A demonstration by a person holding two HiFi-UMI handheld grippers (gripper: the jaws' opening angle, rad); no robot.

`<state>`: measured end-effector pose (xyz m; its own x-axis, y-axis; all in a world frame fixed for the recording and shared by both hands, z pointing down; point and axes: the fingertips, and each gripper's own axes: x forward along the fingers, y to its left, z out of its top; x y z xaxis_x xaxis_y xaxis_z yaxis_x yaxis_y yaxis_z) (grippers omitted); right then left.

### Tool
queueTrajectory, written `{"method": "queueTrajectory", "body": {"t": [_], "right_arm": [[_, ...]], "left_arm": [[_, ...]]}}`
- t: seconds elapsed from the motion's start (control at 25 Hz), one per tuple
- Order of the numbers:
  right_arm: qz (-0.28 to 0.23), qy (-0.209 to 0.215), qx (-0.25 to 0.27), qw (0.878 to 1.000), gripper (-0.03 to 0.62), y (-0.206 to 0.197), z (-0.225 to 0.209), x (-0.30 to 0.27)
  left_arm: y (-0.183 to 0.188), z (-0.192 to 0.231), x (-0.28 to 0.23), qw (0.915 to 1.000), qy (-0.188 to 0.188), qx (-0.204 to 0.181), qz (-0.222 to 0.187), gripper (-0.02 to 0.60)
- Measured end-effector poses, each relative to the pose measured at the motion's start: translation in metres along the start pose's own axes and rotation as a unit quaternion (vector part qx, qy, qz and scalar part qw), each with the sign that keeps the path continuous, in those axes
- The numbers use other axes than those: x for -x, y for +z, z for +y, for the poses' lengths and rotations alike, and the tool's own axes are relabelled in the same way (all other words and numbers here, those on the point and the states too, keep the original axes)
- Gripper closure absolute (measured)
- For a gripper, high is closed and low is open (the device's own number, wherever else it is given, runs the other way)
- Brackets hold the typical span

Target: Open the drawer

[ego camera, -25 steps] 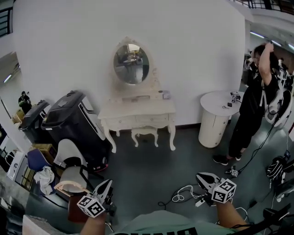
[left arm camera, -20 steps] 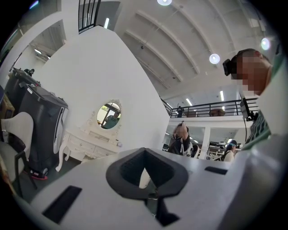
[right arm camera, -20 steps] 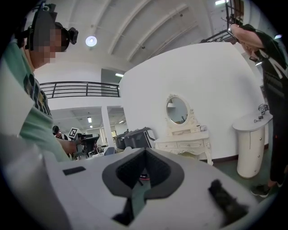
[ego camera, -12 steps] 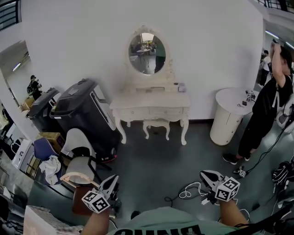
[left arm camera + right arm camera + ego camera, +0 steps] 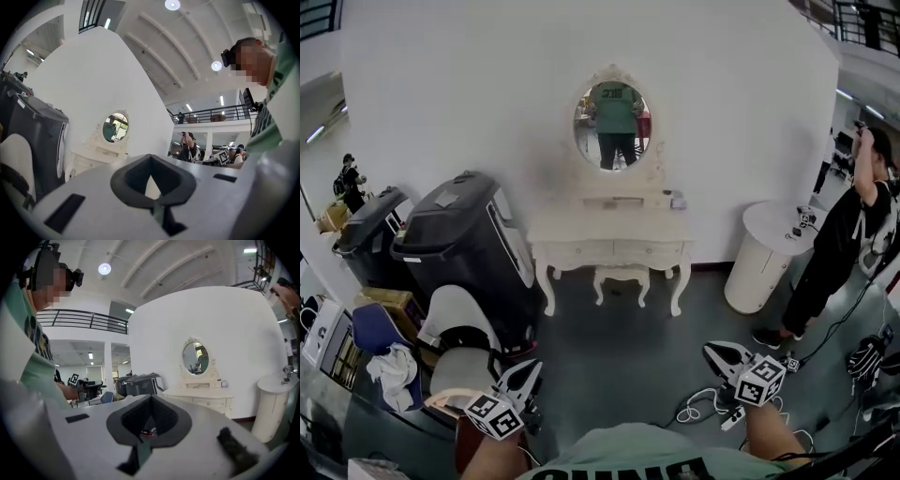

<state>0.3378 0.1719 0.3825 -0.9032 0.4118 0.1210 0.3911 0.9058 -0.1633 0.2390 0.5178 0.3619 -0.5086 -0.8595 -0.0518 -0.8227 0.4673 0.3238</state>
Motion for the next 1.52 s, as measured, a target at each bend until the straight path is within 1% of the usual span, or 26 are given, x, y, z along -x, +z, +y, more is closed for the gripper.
{"method": "queueTrajectory", "body": {"t": [0.12, 0.28, 0.44, 0.56, 0.68, 0.76, 0.88, 1.04, 1.16, 1.24, 1.4, 1.52], "right_arm": [[-0.011, -0.013, -0.006, 1.000, 0.588, 0.009, 0.016, -0.038], [-0.003, -0.031, -0.006, 0.999, 0.588, 0.009, 0.026, -0.076], [0.010, -0.044, -0.001, 0.999, 0.588, 0.010, 0.034, -0.097], [0.014, -0.051, -0.004, 0.999, 0.588, 0.014, 0.030, -0.105], [0.013, -0.054, -0.009, 0.998, 0.588, 0.021, 0.018, -0.119], [0.011, -0.049, -0.011, 0.999, 0.588, 0.024, 0.010, -0.133], [0.010, -0.033, -0.011, 0.999, 0.588, 0.027, -0.003, -0.155], [0.004, 0.003, -0.011, 1.000, 0.588, 0.028, -0.035, -0.184], [-0.002, 0.030, -0.012, 0.999, 0.588, 0.037, -0.072, -0.208], [-0.007, 0.046, -0.014, 0.999, 0.588, 0.048, -0.099, -0.222], [-0.014, 0.079, 0.008, 0.997, 0.588, 0.074, -0.158, -0.237], [-0.014, 0.091, 0.008, 0.996, 0.588, 0.077, -0.204, -0.246]], "left_arm": [[0.020, 0.045, 0.008, 0.9999, -0.011, -0.006, 0.000, 0.574], [0.033, 0.088, 0.013, 0.9995, -0.030, -0.008, -0.003, 0.574], [0.033, 0.124, 0.015, 0.9995, -0.031, 0.011, -0.001, 0.574], [0.032, 0.134, 0.007, 0.9990, -0.038, 0.021, -0.001, 0.574], [0.040, 0.140, -0.003, 0.9990, -0.042, 0.017, -0.003, 0.574], [0.046, 0.145, -0.007, 0.9992, -0.037, 0.012, -0.001, 0.574], [0.050, 0.156, -0.008, 0.9998, -0.017, 0.006, 0.001, 0.574], [0.056, 0.168, -0.023, 0.9997, 0.020, -0.003, -0.009, 0.574], [0.062, 0.173, -0.046, 0.9984, 0.050, -0.012, -0.023, 0.574], [0.063, 0.174, -0.065, 0.9971, 0.071, -0.006, -0.029, 0.574], [0.068, 0.164, -0.122, 0.9953, 0.091, -0.016, -0.030, 0.574], [0.068, 0.159, -0.173, 0.9948, 0.096, -0.011, -0.034, 0.574]]}}
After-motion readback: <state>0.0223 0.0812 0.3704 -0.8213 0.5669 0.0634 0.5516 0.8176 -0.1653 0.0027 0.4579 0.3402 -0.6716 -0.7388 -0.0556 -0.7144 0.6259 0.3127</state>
